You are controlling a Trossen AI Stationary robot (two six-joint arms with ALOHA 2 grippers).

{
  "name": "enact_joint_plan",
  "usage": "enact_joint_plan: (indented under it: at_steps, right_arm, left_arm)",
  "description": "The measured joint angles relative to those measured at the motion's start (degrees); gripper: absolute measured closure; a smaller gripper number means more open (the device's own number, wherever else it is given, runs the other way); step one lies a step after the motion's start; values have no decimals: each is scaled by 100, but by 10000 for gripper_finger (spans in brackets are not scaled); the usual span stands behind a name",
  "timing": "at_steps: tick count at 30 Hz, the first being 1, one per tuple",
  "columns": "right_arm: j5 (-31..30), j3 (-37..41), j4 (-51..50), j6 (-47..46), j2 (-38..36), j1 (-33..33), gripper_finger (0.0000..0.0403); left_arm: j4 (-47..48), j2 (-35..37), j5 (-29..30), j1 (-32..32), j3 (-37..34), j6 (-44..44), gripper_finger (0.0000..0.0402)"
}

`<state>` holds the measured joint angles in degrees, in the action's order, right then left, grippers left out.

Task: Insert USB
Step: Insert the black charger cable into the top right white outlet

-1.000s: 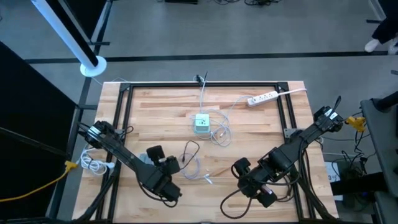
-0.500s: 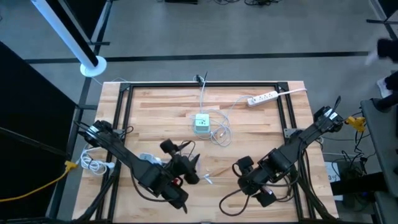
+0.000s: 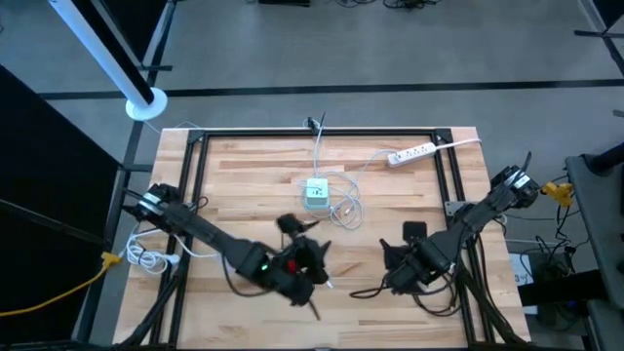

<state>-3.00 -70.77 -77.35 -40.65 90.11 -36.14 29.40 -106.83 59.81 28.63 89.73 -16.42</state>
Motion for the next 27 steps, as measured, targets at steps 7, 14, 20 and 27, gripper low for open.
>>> enact_joint_plan:
  at_steps: [7,14,20,27]
  right_arm:
    - [-35,1282,700,-692,-2,-387,50]
    - [632,2140,1351,-557,-2,-344,50]
    - [1102,2601,1656,-225,-4,-323,50]
    - [1243,2805,2455,-278,-22,-322,108]
  left_arm:
    - [-2185,-4,-2831,-352,-426,2332,127]
    - [-2092,-3,-3035,-370,-687,2258,127]
    - [-2006,0,-3040,-430,-819,2288,127]
    - [-2013,0,-3034,-686,-824,2378,127]
